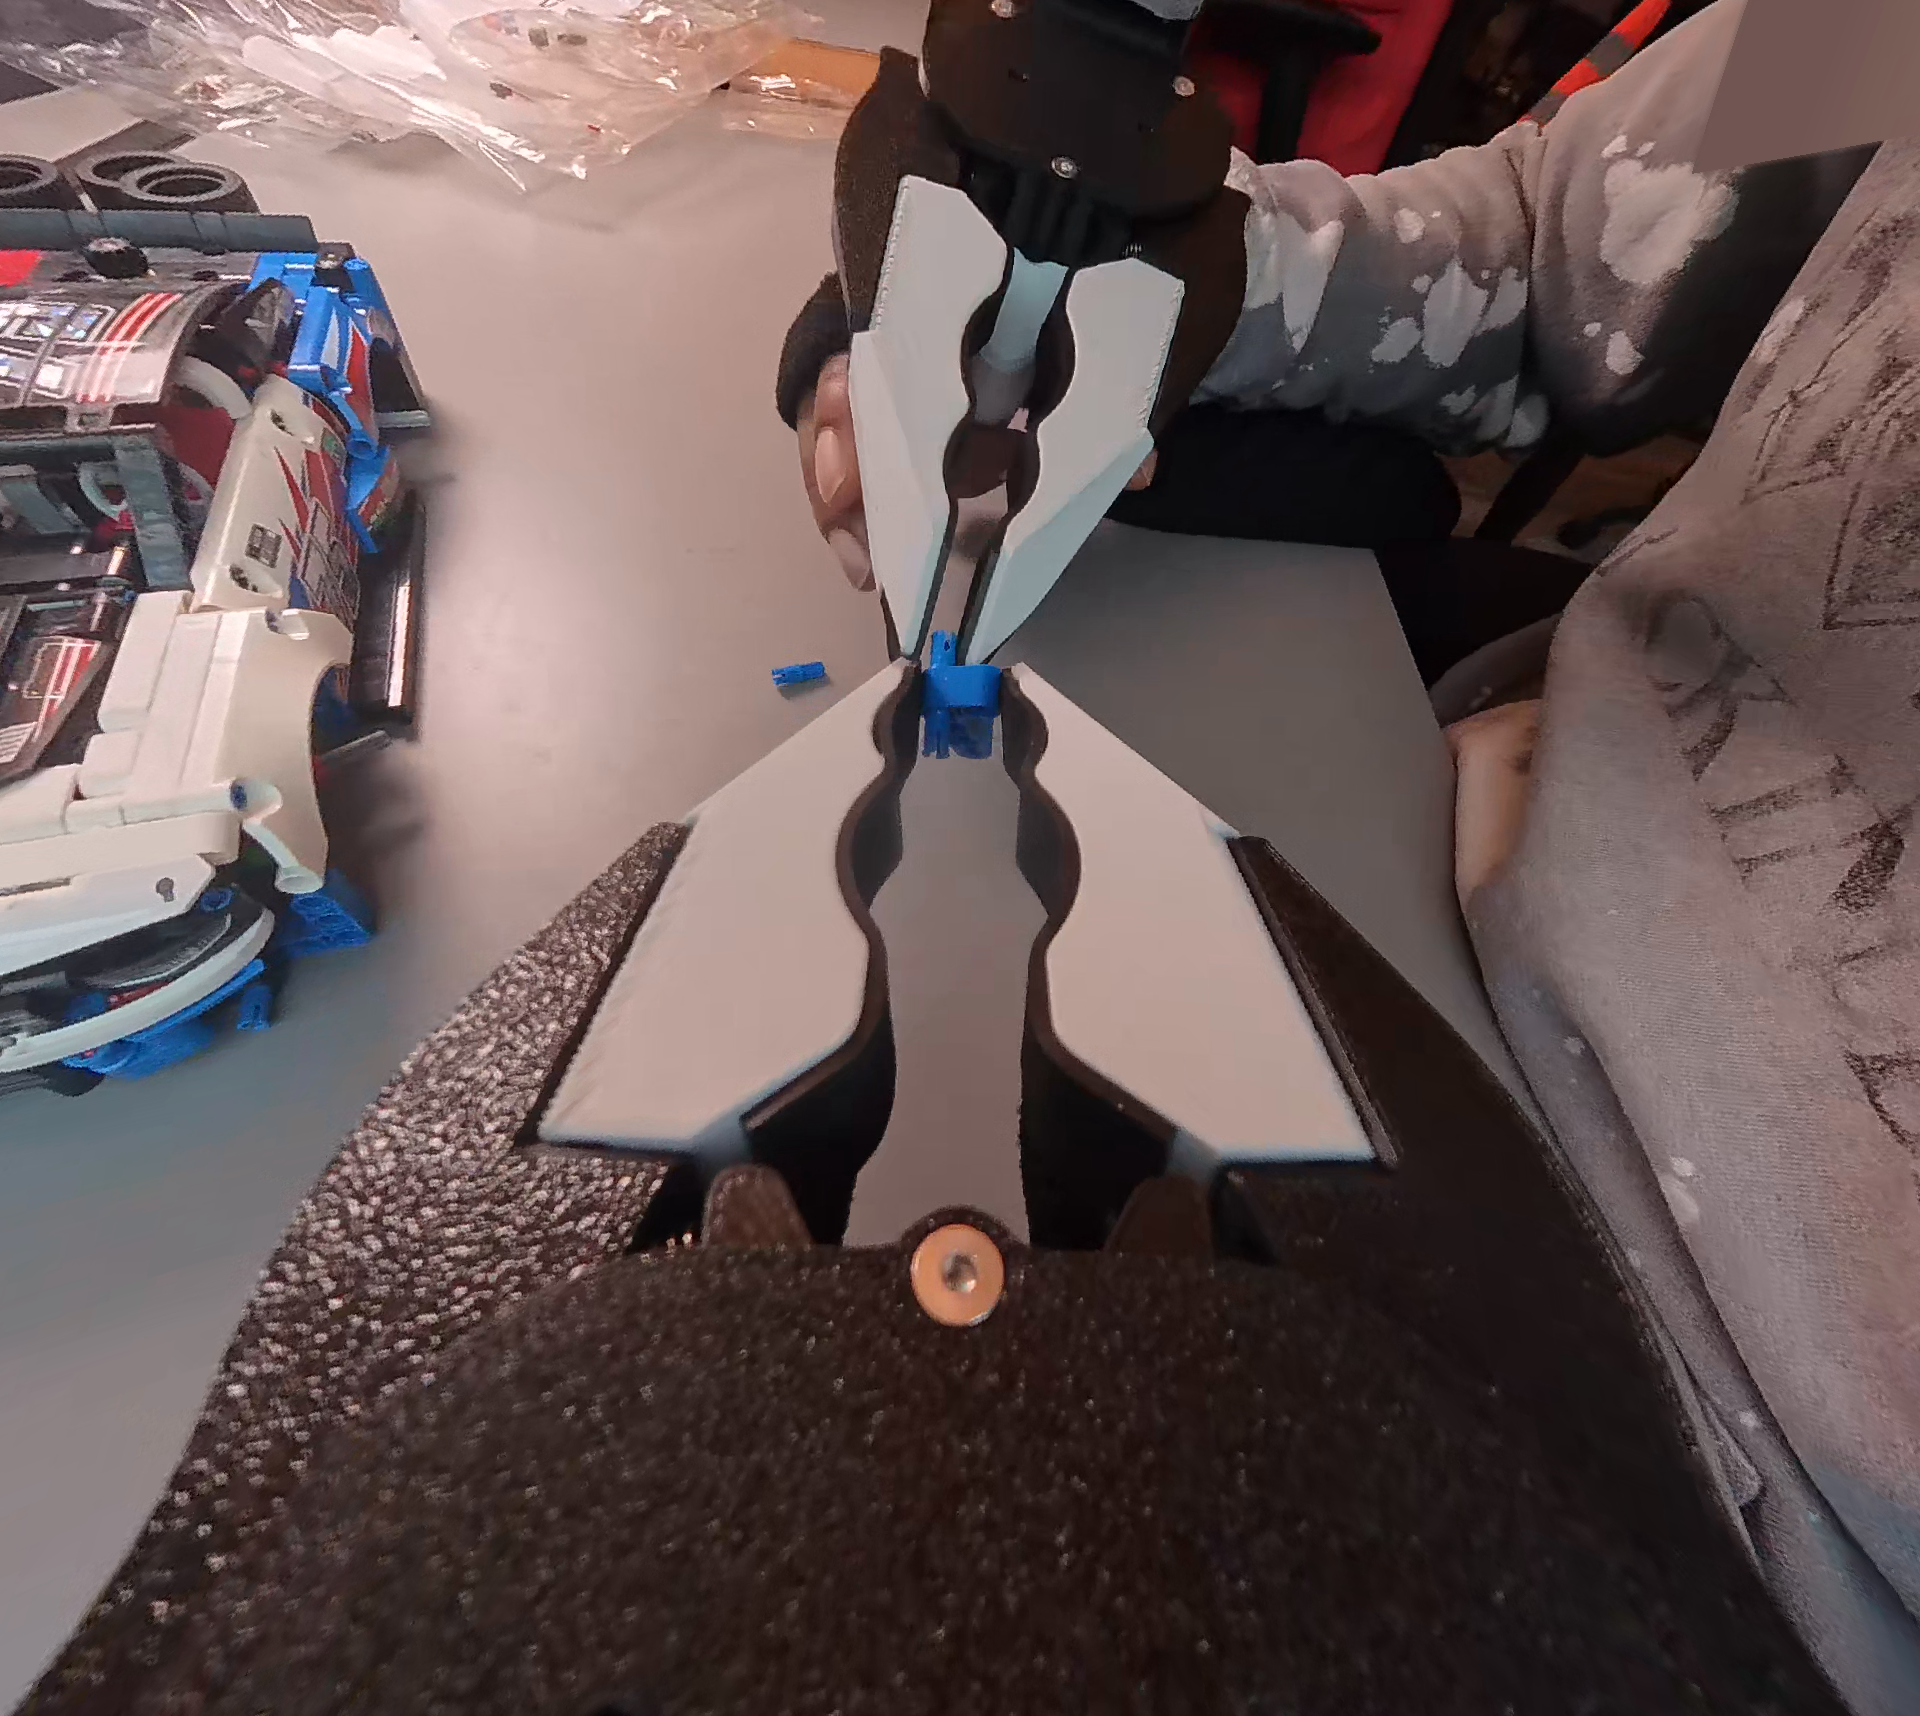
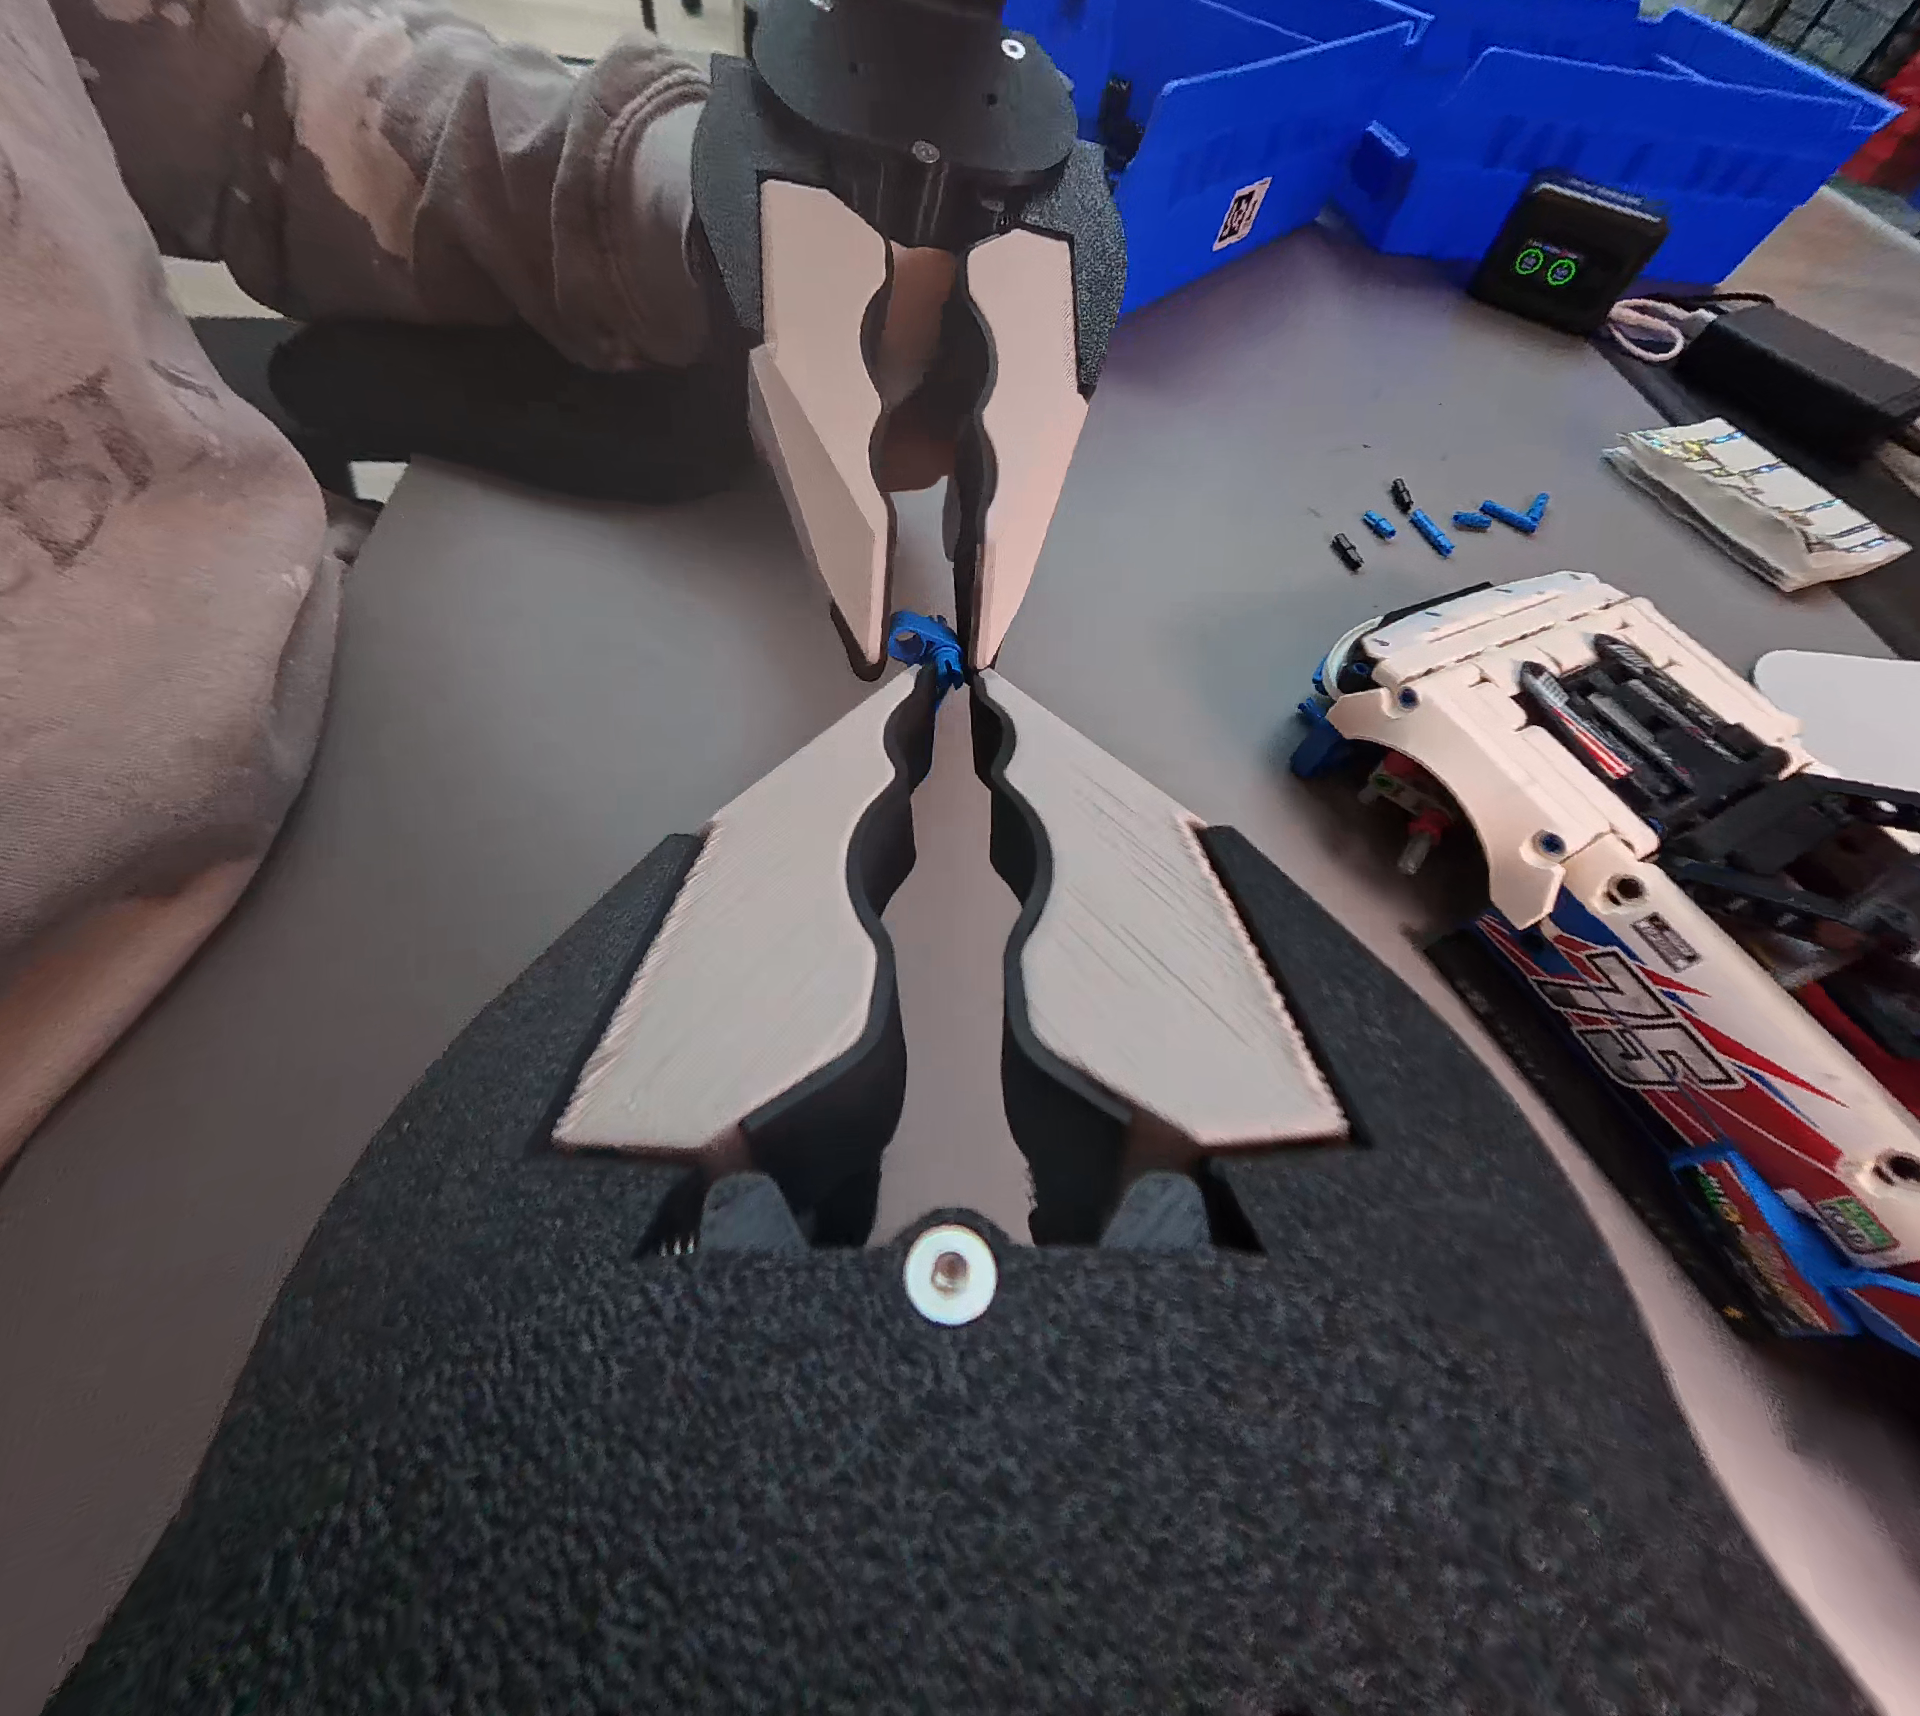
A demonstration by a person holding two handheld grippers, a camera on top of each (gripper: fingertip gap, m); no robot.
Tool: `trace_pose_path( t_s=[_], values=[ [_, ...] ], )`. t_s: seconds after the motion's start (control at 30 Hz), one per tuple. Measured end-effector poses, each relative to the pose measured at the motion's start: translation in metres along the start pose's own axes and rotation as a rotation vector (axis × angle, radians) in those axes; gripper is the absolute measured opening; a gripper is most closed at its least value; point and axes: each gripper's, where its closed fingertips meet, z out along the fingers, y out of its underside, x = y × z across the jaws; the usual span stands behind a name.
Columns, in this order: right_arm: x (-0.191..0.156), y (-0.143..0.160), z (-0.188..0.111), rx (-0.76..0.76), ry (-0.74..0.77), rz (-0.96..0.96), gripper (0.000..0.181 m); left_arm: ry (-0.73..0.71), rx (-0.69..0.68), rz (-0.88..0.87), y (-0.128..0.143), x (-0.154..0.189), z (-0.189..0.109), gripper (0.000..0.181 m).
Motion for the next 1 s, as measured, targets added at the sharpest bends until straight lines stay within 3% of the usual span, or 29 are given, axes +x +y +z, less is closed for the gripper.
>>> trace_pose_path(
  t_s=[0.37, 0.77, 1.0],
  values=[
    [-0.002, -0.001, 0.003, -0.040, 0.129, -0.310, 0.006, 0.177, 0.045, -0.249, 0.000, 0.005, -0.006, 0.013],
    [-0.033, -0.003, 0.004, -0.035, 0.004, -0.370, 0.005, 0.347, -0.022, -0.293, 0.009, 0.031, -0.004, 0.013],
    [-0.032, -0.011, 0.001, -0.014, 0.025, -0.358, 0.003, 0.409, 0.043, -0.390, 0.000, 0.030, -0.007, 0.014]
  ],
)
